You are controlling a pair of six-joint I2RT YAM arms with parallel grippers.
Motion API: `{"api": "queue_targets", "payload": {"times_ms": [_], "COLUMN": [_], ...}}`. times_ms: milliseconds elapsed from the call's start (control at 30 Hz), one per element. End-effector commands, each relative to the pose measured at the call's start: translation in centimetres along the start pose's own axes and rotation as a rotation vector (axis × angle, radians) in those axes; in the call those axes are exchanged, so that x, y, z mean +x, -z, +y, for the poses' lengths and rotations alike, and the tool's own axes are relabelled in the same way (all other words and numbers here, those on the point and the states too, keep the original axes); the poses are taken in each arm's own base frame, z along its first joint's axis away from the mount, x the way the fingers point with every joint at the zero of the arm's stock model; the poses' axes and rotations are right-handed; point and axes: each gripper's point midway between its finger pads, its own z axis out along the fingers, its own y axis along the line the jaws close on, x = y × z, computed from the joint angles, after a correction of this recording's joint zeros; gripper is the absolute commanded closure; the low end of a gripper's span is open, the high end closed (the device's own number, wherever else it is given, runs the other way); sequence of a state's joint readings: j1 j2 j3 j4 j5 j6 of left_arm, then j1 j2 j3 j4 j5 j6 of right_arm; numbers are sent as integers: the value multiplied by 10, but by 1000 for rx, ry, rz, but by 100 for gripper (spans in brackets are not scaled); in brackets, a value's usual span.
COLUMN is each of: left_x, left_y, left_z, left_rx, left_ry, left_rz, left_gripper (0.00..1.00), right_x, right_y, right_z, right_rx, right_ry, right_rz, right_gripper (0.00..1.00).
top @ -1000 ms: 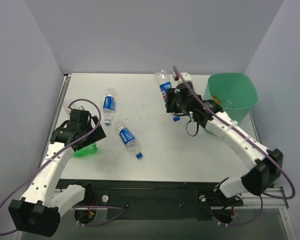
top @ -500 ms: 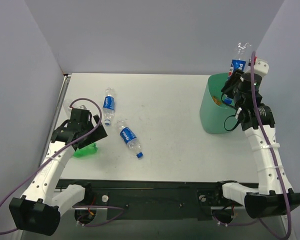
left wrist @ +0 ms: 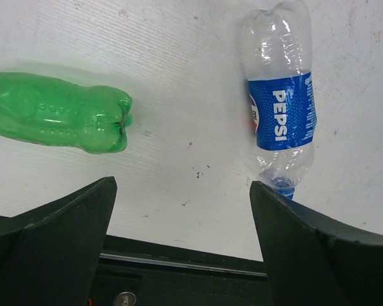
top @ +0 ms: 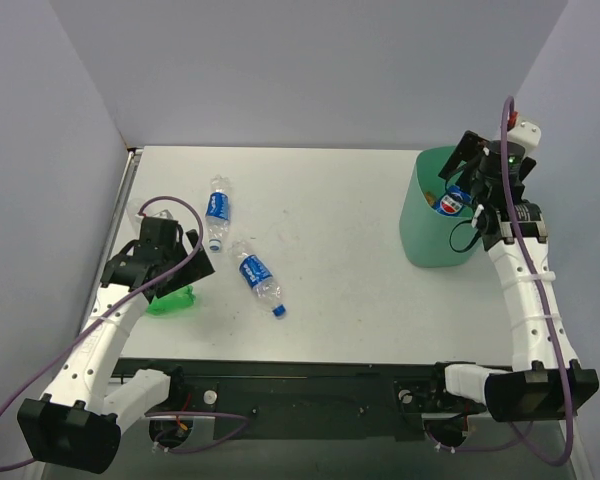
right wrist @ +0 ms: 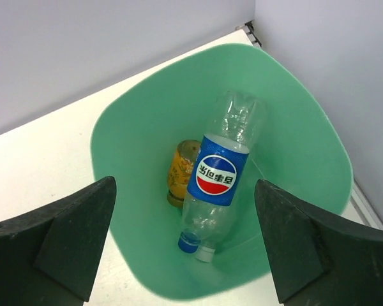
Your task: Put the plastic bottles in the bin
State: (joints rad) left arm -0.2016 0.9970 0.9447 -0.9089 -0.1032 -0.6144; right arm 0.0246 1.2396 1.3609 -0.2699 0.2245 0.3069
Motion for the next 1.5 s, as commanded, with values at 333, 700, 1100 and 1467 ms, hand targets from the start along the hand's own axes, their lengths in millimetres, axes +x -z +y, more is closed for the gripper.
{"api": "queue_targets", "payload": {"times_ms": [333, 700, 1100, 1467], "left_x": [-46, -50, -39, -38], "left_y": [29, 39, 36, 29], "left_z": [-3, 18, 19, 13], "left_rx": [-21, -80, -58, -33], "left_ry": [29, 40, 42, 47], "left_rz": [-85, -122, -105, -95], "left_gripper": [3, 3, 3, 3], "right_x": [105, 317, 398, 416], "right_y": [114, 171, 130, 126], "right_z": [199, 331, 348, 334], "right_rx": [-593, -933, -785, -755], "right_ry": [285, 487, 541, 619], "right_rz": [173, 664, 762, 806], "right_gripper": [17, 19, 37, 47]}}
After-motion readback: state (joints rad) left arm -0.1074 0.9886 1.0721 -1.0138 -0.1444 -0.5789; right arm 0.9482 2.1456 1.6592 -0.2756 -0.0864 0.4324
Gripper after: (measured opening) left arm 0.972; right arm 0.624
